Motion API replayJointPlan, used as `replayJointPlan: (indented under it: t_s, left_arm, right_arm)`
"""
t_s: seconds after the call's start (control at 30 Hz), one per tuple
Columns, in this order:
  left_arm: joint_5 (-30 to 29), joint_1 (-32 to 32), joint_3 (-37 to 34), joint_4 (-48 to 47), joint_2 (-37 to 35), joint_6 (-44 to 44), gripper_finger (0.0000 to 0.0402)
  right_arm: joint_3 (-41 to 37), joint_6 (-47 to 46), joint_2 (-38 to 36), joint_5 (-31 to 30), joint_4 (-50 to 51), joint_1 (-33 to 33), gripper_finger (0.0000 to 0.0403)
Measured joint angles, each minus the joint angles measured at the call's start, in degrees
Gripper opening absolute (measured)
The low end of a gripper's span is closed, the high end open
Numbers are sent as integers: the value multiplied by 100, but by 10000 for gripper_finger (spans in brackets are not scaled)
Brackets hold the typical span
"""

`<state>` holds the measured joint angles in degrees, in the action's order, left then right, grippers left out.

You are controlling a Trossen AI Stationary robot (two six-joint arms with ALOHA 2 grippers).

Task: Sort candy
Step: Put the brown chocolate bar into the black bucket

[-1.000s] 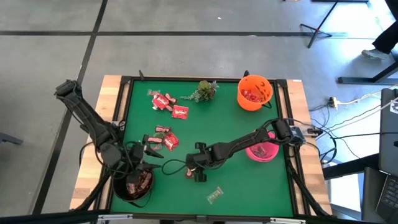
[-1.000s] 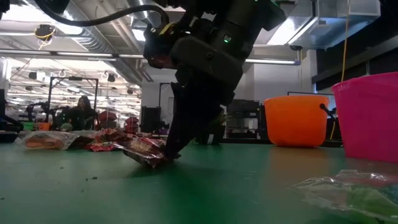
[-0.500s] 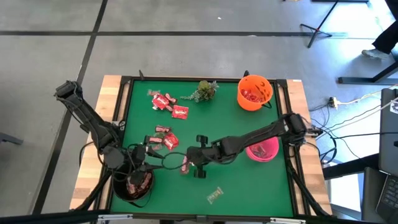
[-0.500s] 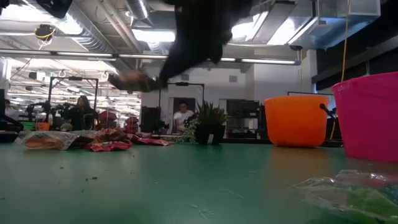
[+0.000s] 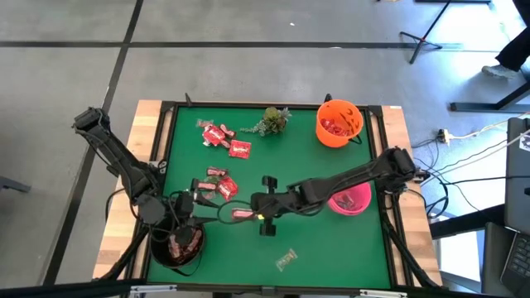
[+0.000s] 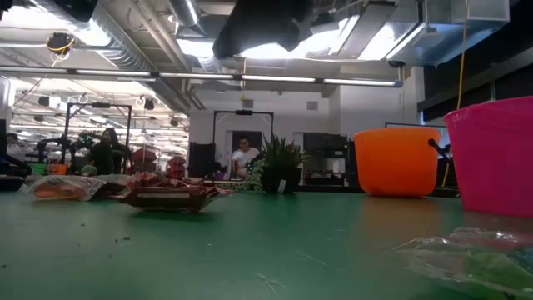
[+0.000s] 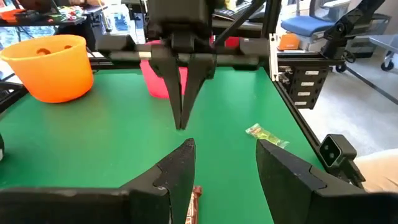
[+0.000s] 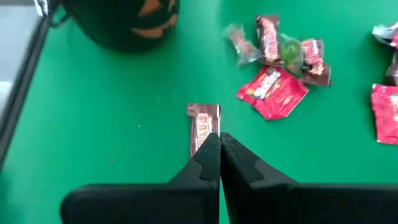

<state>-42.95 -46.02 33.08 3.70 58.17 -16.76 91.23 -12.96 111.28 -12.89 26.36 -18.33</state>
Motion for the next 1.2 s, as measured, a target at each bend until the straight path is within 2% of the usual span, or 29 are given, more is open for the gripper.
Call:
replayJointPlan:
  t_s: [0.1,0.2,0.27,0.43,0.57,0.77,0.9,1.0,1.1,1.2]
  left_arm:
    - [-96,11,0,2,0,-70,159]
    - [-135,15,0,2,0,-96,159]
    - [-135,15,0,2,0,-100,159]
    - [-81,33,0,-3,0,-292,161]
    - [104,108,0,-24,2,-410,184]
    - [197,199,0,-31,2,-413,216]
    - [198,267,0,-37,2,-415,220]
    - [204,267,0,-35,2,-416,220]
    - [206,267,0,-33,2,-417,220]
    - [197,267,0,-33,2,-417,220]
  right_arm:
    - [1,214,244,103,57,0,6]
    - [-4,313,518,344,49,0,36]
    - [-4,331,676,491,-27,-2,71]
    - [-6,301,1030,400,-435,1,179]
    - [1,247,1250,322,-872,82,256]
    - [-4,-264,1553,539,-828,358,322]
    - [-4,-448,1712,644,-822,465,331]
    - [1,-467,1720,731,-798,498,313]
    - [3,-420,1720,741,-729,493,273]
    - [3,-327,1699,754,-689,492,214]
